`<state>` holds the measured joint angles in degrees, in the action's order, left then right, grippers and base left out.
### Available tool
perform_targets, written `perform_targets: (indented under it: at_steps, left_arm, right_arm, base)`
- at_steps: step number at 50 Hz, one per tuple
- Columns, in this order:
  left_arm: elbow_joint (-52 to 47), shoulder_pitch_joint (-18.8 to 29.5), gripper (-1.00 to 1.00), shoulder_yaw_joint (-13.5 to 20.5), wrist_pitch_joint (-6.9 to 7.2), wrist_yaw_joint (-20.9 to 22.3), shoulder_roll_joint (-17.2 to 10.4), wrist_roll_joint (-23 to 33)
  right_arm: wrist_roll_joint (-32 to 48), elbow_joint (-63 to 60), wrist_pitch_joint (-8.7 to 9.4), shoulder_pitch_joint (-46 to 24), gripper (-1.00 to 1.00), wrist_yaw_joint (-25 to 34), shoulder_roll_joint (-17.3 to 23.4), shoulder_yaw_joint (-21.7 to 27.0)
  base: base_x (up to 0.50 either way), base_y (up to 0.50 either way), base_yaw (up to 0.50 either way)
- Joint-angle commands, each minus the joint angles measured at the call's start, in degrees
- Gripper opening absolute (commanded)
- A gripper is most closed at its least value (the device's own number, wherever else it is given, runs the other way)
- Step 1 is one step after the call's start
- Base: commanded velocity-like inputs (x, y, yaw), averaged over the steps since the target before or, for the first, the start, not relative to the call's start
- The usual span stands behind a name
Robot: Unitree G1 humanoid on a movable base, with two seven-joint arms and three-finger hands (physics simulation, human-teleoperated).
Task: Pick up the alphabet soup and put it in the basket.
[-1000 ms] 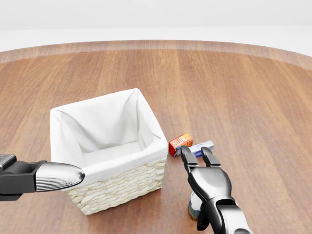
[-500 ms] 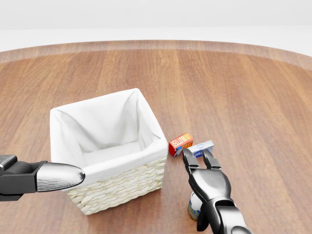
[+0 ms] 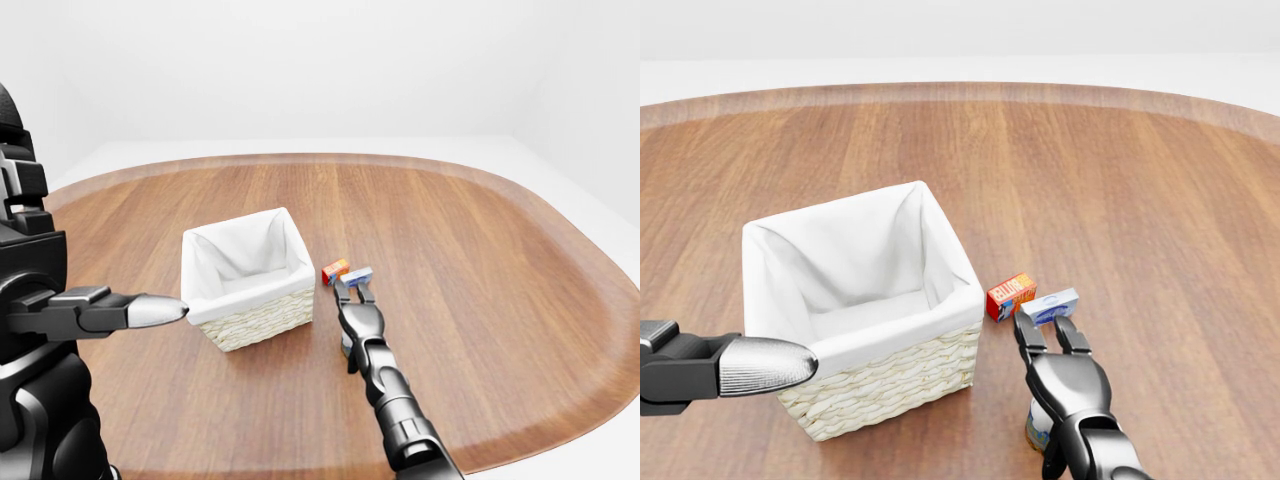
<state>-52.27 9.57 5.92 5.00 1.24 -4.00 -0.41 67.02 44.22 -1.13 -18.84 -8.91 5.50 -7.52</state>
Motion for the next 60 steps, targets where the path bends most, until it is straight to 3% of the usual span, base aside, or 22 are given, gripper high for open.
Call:
perform_targets:
  at_steps: [1, 15, 19, 23, 40, 48, 60]
  left_arm:
    - [-0.05, -0.15, 1.00, 0.02, 0.00, 0.21, 0.08, 0.12]
    - [-0.12, 0.05, 1.00, -0.01, 0.00, 0.08, 0.05, 0.14]
    - [0.27, 0.17, 1.00, -1.39, 0.00, -0.26, 0.32, 0.80]
    - [0.29, 0.34, 1.00, 0.25, 0.00, 0.14, 0.10, 0.08]
    - [0.54, 0.15, 1.00, -0.23, 0.00, 0.14, 0.15, 0.28]
    - [0.09, 0.13, 1.00, -0.53, 0.00, 0.20, 0.21, 0.46]
    - [-0.46, 0.21, 1.00, -0.74, 0.00, 0.13, 0.27, 0.61]
  right_arm:
    - [-0.20, 2.36, -0.45, -0.65, 1.00, -1.30, -0.20, -0.26]
    - [-0.03, 2.56, -0.61, 0.29, 1.00, -1.38, -0.61, -0.84]
    - [-0.31, 3.74, -0.67, -0.41, 1.00, -1.78, -0.96, -0.88]
    - [-0.61, 4.64, -1.08, -0.24, 1.00, -2.49, -1.16, -1.02]
    - [-1.17, 7.48, -1.48, -0.90, 1.00, -3.95, -1.11, -1.23]
    - [-3.67, 13.34, -3.23, -2.92, 1.00, -6.46, -1.01, -0.56]
    - [-4.96, 12.58, -3.18, -2.39, 1.00, -5.66, -0.99, -0.66]
  base:
    - [0.00, 0.00, 0.00]
    - [0.00, 0.00, 0.00]
    - [0.00, 0.00, 0.00]
    - [0.00, 0.00, 0.00]
    - [0.00, 0.00, 0.00]
    - [0.00, 0.00, 0.00]
    - [0.00, 0.00, 0.00]
